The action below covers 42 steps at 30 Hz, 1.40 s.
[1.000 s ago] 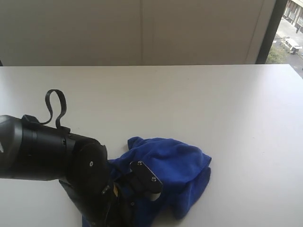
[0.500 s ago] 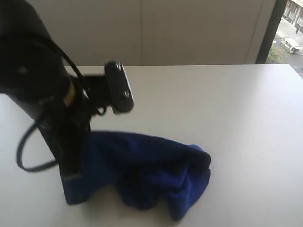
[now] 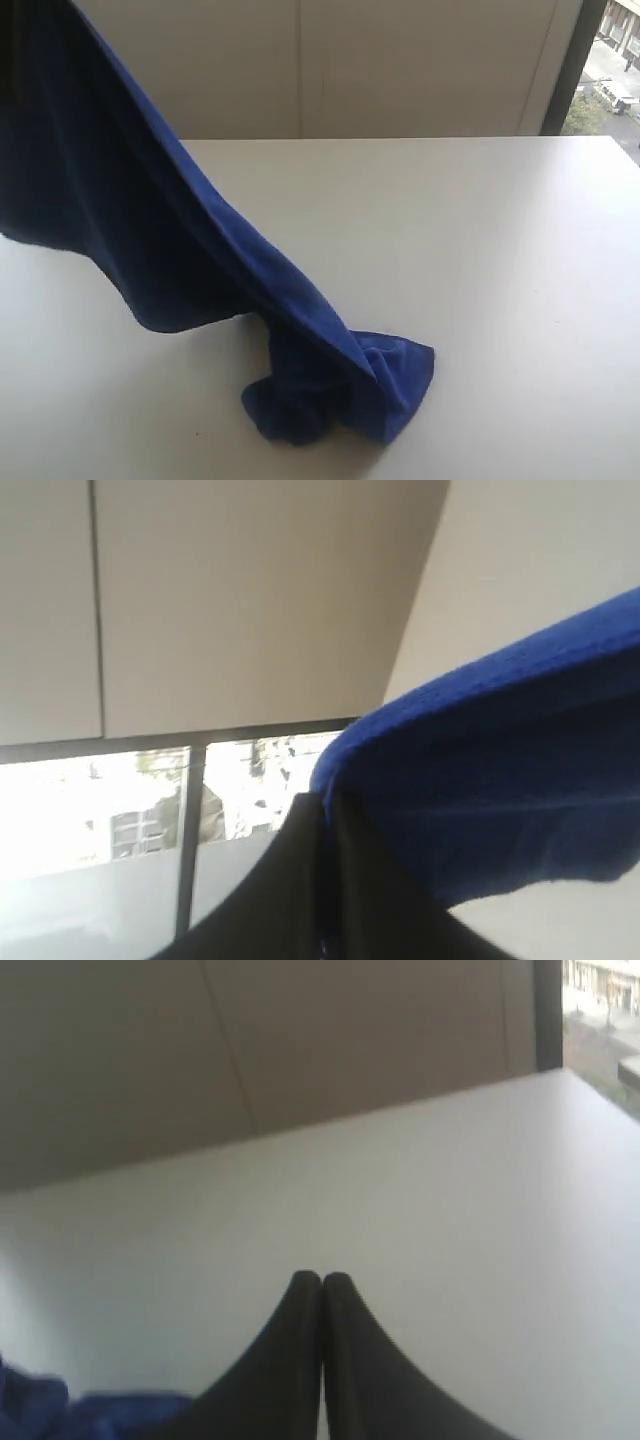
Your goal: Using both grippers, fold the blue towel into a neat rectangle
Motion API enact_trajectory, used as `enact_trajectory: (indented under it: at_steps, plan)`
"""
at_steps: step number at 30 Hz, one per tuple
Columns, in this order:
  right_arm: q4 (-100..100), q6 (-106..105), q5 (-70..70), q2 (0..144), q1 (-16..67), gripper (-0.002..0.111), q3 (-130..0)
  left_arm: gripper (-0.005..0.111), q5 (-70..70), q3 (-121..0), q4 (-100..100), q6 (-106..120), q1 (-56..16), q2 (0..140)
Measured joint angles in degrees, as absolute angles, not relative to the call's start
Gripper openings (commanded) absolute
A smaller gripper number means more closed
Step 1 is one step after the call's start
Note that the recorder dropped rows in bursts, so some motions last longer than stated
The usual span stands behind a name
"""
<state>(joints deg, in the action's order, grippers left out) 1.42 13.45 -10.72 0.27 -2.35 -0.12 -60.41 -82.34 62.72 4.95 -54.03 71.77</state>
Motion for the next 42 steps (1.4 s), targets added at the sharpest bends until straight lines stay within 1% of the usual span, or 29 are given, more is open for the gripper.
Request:
enact_trajectory:
  at_steps: [4, 7, 11, 13, 15, 18, 20, 24, 29, 32, 34, 39, 42]
  plan:
    - [1.52, 20.78, 5.10, 0.27, -2.35, 0.000, -0.12, 0.000, -63.16, -82.64, 67.88, 4.95, -54.03, 71.54]
    - [1.63, 27.70, 18.04, 0.18, -2.35, 0.000, -0.12, 0.000, -64.49, -82.64, 68.47, 4.95, -54.03, 71.54]
    - [1.87, 30.94, 36.04, 0.18, -2.35, 0.000, -0.12, 0.000, -64.60, -82.64, 68.47, 4.95, -54.03, 71.54]
    - [2.10, 32.14, 38.79, 0.18, -2.35, 0.000, -0.12, 0.000, -64.60, -82.64, 68.27, 4.95, -54.03, 71.54]
    - [2.50, 32.65, 31.76, 0.00, -2.35, 0.000, -1.81, 0.000, -64.60, -82.64, 67.85, 4.95, -54.03, 71.54]
    - [2.64, 31.34, 8.99, 0.94, -2.35, 0.000, -6.76, 0.000, -64.60, -82.64, 66.12, 4.95, -54.03, 71.54]
    - [2.64, 28.69, -1.97, 4.80, -2.35, 0.000, -10.24, 0.000, -64.60, -82.64, 65.04, 4.95, -54.03, 71.54]
    - [2.64, 21.37, -15.64, 17.40, -2.35, 0.000, -19.07, 0.000, -64.60, -82.64, 62.68, 4.95, -54.03, 71.54]
    - [7.31, 0.31, -31.73, 38.31, -2.35, 0.000, -33.18, 0.000, -64.60, -82.64, 60.34, 4.95, -54.03, 71.54]
    - [13.46, -15.46, -38.78, 50.28, -2.35, 0.000, -40.31, 0.000, -64.60, -82.50, 60.10, 4.95, -54.03, 71.54]
    - [18.90, -27.72, -40.87, 56.65, -2.10, 0.000, -44.14, 0.000, -64.60, -82.24, 60.10, 4.95, -54.03, 71.54]
    - [32.43, -63.45, -45.05, 69.76, 0.70, 0.001, -48.16, 0.000, -64.60, -81.89, 59.47, 4.95, -54.03, 71.54]
    - [36.38, -79.44, -45.61, 75.53, 2.71, 0.009, -48.41, 0.000, -64.60, -81.89, 59.47, 4.95, -54.03, 71.54]
